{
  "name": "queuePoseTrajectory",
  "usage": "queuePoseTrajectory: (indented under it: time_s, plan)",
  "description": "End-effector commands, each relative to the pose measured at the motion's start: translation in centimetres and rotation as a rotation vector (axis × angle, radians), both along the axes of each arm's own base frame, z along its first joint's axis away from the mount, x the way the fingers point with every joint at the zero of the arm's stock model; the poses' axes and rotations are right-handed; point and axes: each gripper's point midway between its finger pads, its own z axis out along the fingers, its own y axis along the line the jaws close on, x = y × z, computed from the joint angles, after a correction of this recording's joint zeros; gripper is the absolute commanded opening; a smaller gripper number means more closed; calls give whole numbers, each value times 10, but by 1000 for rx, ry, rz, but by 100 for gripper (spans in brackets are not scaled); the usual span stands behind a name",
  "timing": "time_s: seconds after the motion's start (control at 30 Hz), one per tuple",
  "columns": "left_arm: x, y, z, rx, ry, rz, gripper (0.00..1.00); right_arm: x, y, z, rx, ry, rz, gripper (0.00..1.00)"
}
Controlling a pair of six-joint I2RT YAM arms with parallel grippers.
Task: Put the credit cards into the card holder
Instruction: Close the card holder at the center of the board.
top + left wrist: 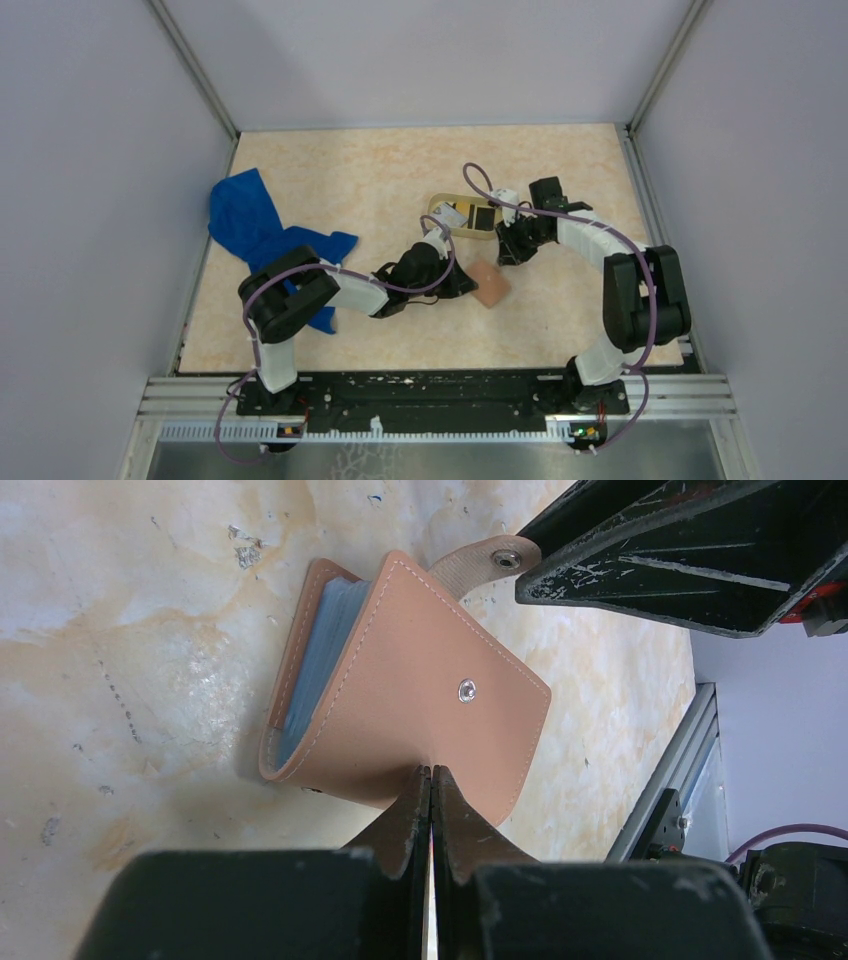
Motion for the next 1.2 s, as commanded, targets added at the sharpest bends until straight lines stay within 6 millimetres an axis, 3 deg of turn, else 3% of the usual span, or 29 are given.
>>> queuePoseTrajectory:
  time_s: [0.0, 0.9, 1.17]
  plan:
    - [-1, 2, -12, 27, 8, -9, 3, 21, 5, 24, 31, -83, -9, 18]
    - [-1, 1, -11, 24, 7, -10, 3, 24, 5, 32, 63, -114, -21, 24]
    - [-1, 1, -11, 21, 7, -12, 3, 22, 6, 32, 63, -103, -16, 6]
